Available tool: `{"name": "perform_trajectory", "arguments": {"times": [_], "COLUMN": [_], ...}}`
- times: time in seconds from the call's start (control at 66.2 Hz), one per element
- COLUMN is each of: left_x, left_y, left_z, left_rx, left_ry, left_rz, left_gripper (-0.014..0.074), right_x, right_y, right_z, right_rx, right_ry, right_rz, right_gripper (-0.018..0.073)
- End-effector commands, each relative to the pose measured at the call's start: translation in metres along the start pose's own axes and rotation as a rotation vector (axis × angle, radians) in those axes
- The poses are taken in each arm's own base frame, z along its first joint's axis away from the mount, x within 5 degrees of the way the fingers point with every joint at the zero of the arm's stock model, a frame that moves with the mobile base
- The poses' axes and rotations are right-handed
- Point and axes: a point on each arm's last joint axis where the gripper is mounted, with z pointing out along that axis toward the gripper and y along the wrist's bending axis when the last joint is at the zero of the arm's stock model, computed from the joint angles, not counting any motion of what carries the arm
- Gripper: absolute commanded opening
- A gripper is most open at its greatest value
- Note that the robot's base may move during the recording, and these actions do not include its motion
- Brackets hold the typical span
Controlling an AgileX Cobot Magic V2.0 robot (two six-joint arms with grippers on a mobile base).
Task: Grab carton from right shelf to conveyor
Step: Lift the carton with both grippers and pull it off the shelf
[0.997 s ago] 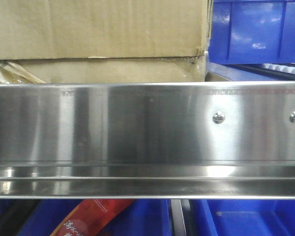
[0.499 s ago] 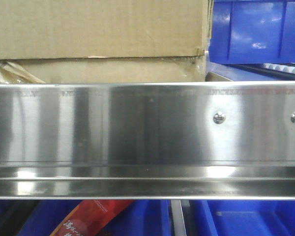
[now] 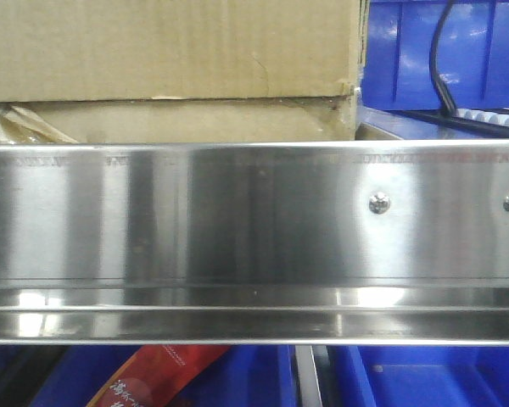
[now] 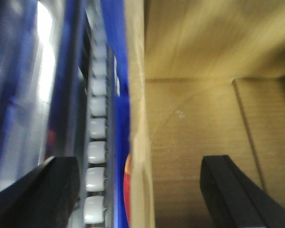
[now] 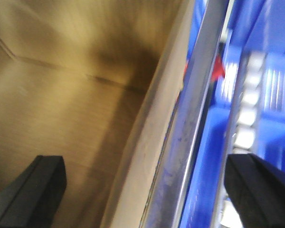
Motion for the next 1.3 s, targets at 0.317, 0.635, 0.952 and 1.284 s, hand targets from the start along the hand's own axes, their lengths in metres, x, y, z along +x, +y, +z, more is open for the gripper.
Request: {"name": "perform_trajectory", "arguments": {"times": [0.317,0.635,0.952,1.284], "left_x": [-0.004,-0.008,-0.021,0.009], "left_y": [-0.001,-0.001,-0.001,-0.037], "left_z": [0.016,0.005,-0.065,-0.128], "left_rx": [0.004,0.008,0.043,0.159], "left_ry": [0.016,-0.005,-0.211,-0.302], "left_rz": [-0.01,-0.014,-0.025,0.001], "left_gripper": [0.0025,-0.001,-0.001,-0.0013], "right_x": [-0.002,-0.003,-0.004,0.011], "right_y": [-0.001,-0.001,0.003,0.0], "right_z": [0.01,0.007,-0.06,-0.135], "right_rx": [0.01,0.009,-0.022,0.005], "right_ry": [0.002,-0.005,-0.172,-0.294], "right_rz": [0.0,-0.001,-0.007,-0.043], "right_gripper": [0.0066,-0.0067,-0.0067,-0.0067]}}
